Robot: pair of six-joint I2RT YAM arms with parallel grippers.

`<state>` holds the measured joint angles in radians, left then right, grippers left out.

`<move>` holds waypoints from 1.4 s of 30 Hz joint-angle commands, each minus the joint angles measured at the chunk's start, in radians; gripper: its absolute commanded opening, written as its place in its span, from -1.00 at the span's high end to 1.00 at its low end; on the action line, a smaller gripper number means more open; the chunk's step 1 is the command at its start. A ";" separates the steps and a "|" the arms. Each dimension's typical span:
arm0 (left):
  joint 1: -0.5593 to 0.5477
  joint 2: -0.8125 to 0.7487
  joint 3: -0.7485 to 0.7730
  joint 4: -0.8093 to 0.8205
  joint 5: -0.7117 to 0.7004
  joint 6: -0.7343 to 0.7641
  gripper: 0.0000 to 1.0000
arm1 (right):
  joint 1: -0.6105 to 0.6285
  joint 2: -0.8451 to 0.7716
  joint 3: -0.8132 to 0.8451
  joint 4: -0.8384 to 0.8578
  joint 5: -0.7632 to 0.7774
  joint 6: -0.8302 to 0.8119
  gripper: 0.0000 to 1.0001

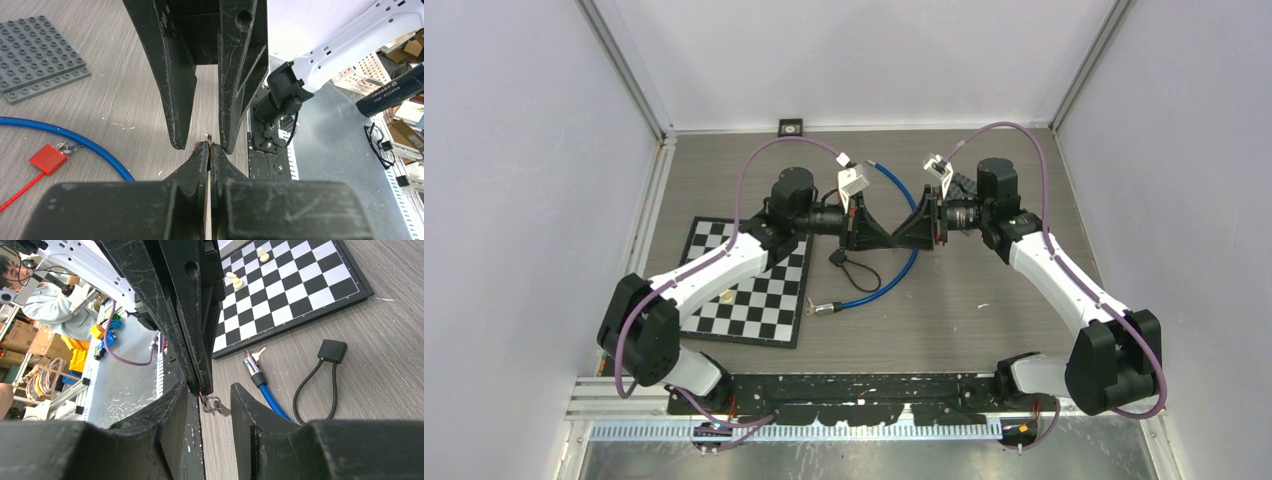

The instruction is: Unlock with the key

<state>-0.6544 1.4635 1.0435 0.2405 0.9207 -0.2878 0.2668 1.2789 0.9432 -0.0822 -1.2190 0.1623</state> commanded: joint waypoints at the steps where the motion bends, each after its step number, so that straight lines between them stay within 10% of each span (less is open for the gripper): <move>1: 0.014 -0.049 -0.017 0.123 0.001 -0.033 1.00 | 0.006 -0.002 -0.001 0.045 -0.037 0.006 0.16; 18: 0.045 -0.058 -0.072 0.227 -0.014 -0.098 1.00 | 0.005 0.013 0.002 0.047 -0.032 0.009 0.57; 42: 0.045 -0.034 -0.080 0.245 -0.009 -0.107 1.00 | 0.012 0.010 -0.009 0.144 -0.049 0.091 0.58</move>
<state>-0.6128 1.4357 0.9730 0.4297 0.9081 -0.3901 0.2722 1.2919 0.9318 0.0086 -1.2423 0.2401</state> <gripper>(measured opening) 0.012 0.242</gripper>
